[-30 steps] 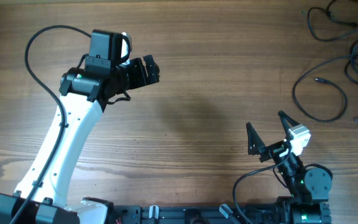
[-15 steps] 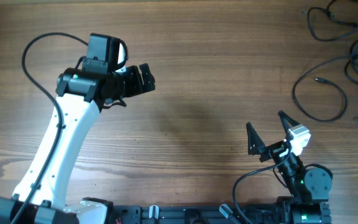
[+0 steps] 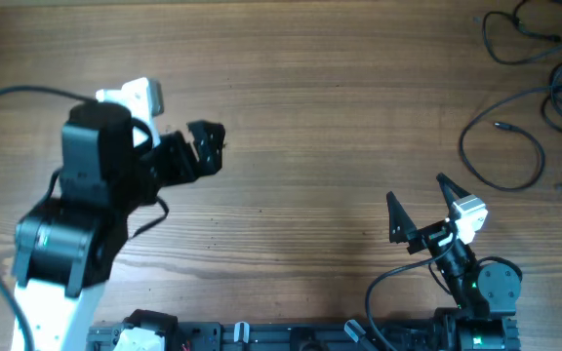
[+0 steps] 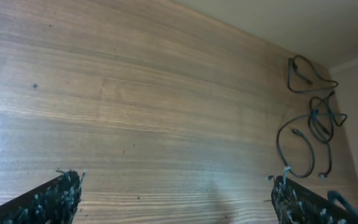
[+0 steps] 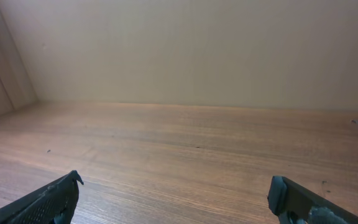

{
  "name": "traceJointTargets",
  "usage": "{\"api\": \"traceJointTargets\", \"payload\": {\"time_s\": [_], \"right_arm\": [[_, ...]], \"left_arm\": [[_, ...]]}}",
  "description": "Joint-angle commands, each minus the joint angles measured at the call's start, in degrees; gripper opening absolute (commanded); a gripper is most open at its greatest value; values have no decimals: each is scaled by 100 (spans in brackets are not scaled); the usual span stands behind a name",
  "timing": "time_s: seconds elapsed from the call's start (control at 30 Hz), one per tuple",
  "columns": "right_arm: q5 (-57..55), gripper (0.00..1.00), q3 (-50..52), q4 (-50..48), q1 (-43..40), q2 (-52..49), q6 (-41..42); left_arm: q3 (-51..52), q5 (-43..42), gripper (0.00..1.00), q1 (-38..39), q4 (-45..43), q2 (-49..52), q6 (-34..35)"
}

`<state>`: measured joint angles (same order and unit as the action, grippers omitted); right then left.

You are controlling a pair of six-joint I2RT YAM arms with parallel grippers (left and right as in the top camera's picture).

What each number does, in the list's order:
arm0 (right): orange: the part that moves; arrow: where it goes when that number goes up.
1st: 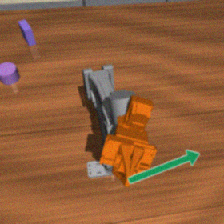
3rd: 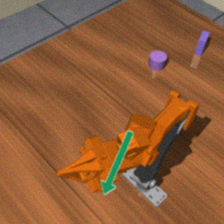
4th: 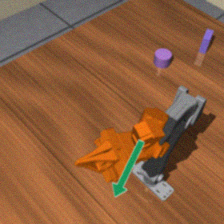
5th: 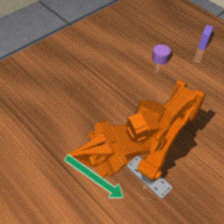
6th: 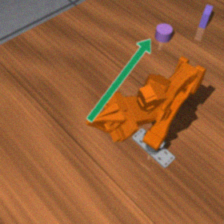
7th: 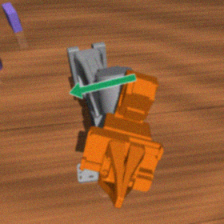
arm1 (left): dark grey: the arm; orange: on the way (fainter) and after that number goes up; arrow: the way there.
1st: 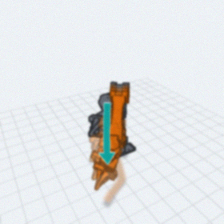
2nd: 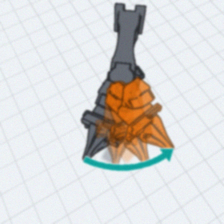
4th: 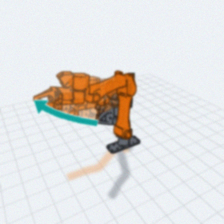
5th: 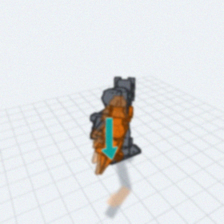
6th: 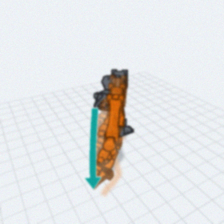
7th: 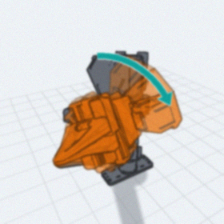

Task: Untangle cables

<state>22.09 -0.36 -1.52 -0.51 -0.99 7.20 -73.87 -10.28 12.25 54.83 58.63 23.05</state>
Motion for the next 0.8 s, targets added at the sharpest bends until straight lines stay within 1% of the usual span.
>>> {"api": "traceJointTargets", "payload": {"time_s": [0.0, 0.13, 0.23, 0.33, 0.53, 0.63, 0.67, 0.77], "right_arm": [[109, 100, 7, -31, 33, 72, -85], [109, 100, 7, -31, 33, 72, -83], [109, 100, 7, -31, 33, 72, -85], [109, 100, 7, -31, 33, 72, -83], [109, 100, 7, -31, 33, 72, -83], [109, 100, 7, -31, 33, 72, -85], [109, 100, 7, -31, 33, 72, -85], [109, 100, 7, -31, 33, 72, -83]], "left_arm": [[282, 57, 100, -37, 15, -566, 13], [824, 66, 100, -39, 13, -1198, 11], [1451, 977, 100, -44, 11, -1808, 13], [2076, 1016, 100, -44, 13, -2468, 11], [2911, 1021, 100, -44, 210, -3609, 9], [3276, 1239, 100, -44, -31, -4103, -9], [3582, 1469, 100, -44, -302, -4398, -9], [4151, 1775, 100, -44, -935, -4830, -11]]}}
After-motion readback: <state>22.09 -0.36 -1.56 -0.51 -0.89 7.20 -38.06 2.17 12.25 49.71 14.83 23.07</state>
